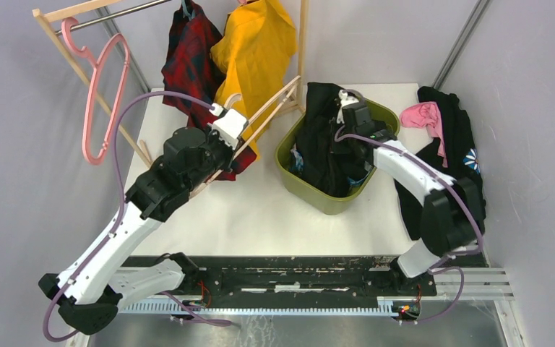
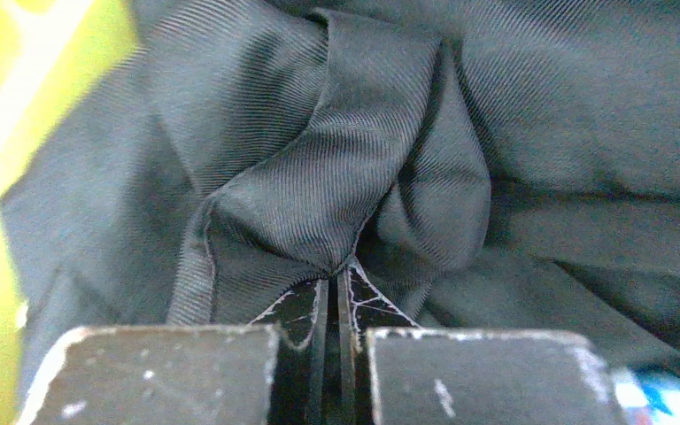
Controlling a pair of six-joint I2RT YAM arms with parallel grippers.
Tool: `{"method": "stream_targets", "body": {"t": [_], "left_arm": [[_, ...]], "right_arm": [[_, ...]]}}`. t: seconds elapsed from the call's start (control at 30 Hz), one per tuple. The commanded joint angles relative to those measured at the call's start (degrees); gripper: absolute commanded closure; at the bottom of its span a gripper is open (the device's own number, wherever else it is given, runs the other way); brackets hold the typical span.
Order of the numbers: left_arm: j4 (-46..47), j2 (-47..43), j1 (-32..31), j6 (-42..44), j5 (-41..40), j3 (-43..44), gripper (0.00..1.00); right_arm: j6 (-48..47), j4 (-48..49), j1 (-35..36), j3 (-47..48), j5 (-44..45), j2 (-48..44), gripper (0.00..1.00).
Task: Remove the skirt from the hanger
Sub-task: Place the skirt in the bin.
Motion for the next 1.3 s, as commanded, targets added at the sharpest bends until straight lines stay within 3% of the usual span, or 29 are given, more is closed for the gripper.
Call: {"method": "stream_targets", "body": {"t": [0.0,0.13,0.23,0.4,0.53,0.77,1.07,1.27], "left_arm": [[1.4,-0.7,0.2,0.6,-2.1,5.5,0.97],[-1.2,0.7,0.2,0.5,-2.5,10.4,0.97],[-3.2,1.5,0.2,0.3,-3.0,14.9,0.97],[-5.9,1.2,0.2,1.0,-3.0,20.4,0.97],[-9.3,0.9,0.2,1.3,-7.0,23.1,0.97],[-10.5,0.9,0.2,-3.7,-13.6,23.9,0.97],[-14.7,-3.8,0.2,-9.1,-27.6,28.8,0.97],[-16.3,-10.7,0.2,-12.3,-35.2,27.5,0.97]], "right_arm": [[5.7,4.0,0.7,1.0,-0.4,9.0,0.99],[8.2,5.7,0.7,2.3,-0.5,15.8,0.99],[4.7,3.6,1.1,5.3,0.1,16.5,0.99],[-5.7,-5.5,1.7,10.5,4.4,11.5,0.88],[-8.8,-10.9,1.7,12.7,8.2,5.0,0.76],[-16.1,-13.2,2.8,18.1,5.7,-3.0,0.55],[-21.2,-6.9,3.7,26.4,10.6,0.4,0.54],[-19.3,-5.1,3.7,30.5,7.8,5.5,0.56]]}}
